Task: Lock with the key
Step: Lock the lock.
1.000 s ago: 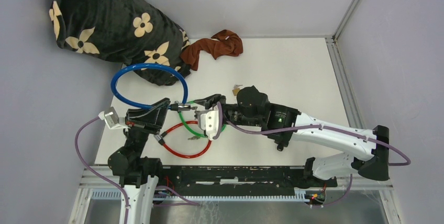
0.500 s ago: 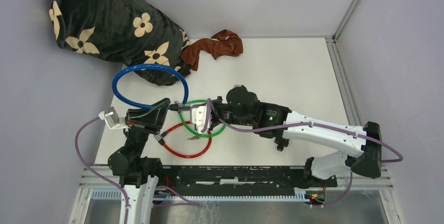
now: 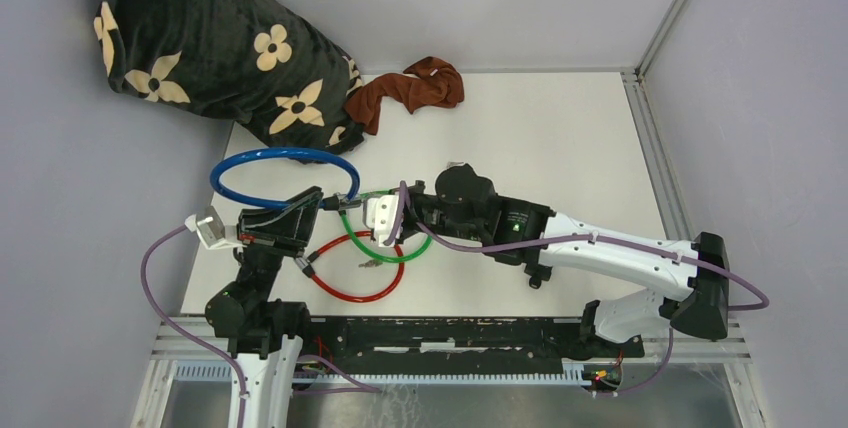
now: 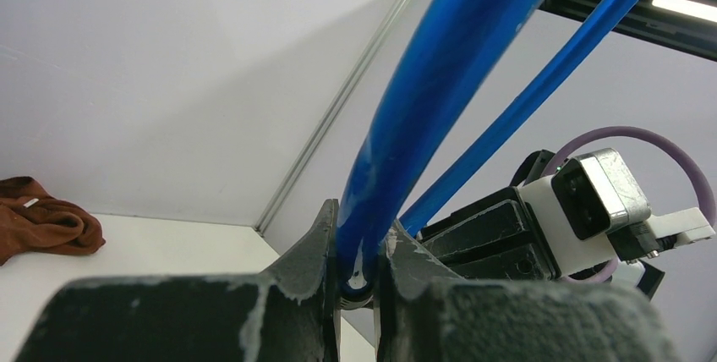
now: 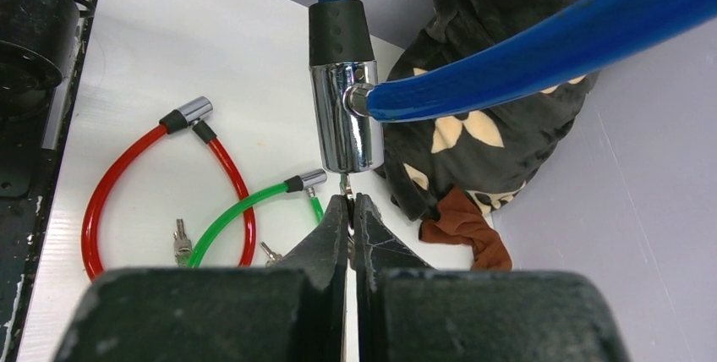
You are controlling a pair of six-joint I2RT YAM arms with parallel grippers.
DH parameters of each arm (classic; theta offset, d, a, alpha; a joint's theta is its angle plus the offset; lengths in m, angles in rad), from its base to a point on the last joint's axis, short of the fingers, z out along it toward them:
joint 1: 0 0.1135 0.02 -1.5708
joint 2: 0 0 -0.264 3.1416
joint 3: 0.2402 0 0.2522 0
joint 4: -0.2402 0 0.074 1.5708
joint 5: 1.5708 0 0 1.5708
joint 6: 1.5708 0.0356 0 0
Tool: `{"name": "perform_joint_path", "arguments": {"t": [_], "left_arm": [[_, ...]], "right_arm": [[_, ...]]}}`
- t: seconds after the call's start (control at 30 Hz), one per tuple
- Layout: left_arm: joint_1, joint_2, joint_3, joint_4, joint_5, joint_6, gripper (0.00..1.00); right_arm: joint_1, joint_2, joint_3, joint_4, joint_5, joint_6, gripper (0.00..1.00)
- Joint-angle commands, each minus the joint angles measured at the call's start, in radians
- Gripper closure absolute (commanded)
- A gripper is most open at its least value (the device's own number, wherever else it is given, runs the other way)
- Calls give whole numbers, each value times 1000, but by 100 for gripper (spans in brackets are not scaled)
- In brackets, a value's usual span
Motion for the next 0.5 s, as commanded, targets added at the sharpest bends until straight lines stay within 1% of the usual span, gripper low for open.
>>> {"name": "perform_joint_path", "arguments": {"t": [0.0,0.03,0.07,0.1,0.13,0.17,0.23,0.3,0.37,0.47], "left_arm": [[1,-7,3,53,15,-2,98],[1,-7,4,53,18,1,98],[0,-7,4,53,17,4,98],[0,-7,5,53,18,8,98],[0,-7,6,53,16,13,98],[0,-7,7,53,16,20,98],[1,-7,6,54,18,32,98],[0,-7,3,55,20,45,98],[0,-7,-3,64,26,65,98],[1,-7,-16,70,38,115,98]], "right_arm": [[1,-1,-11,124,8,30,100],[1,-1,-11,120,3,27,100],[1,-3,-13,119,2,27,97],[1,-5,-13,114,0,27,90],[0,-12,-13,108,2,25,78],[-1,-19,-18,103,6,23,69],[-2,-39,-29,96,6,17,56],[-6,-59,-38,96,-11,23,48],[-15,-69,-37,114,-58,53,42],[-27,-60,-12,166,-158,133,39]]}}
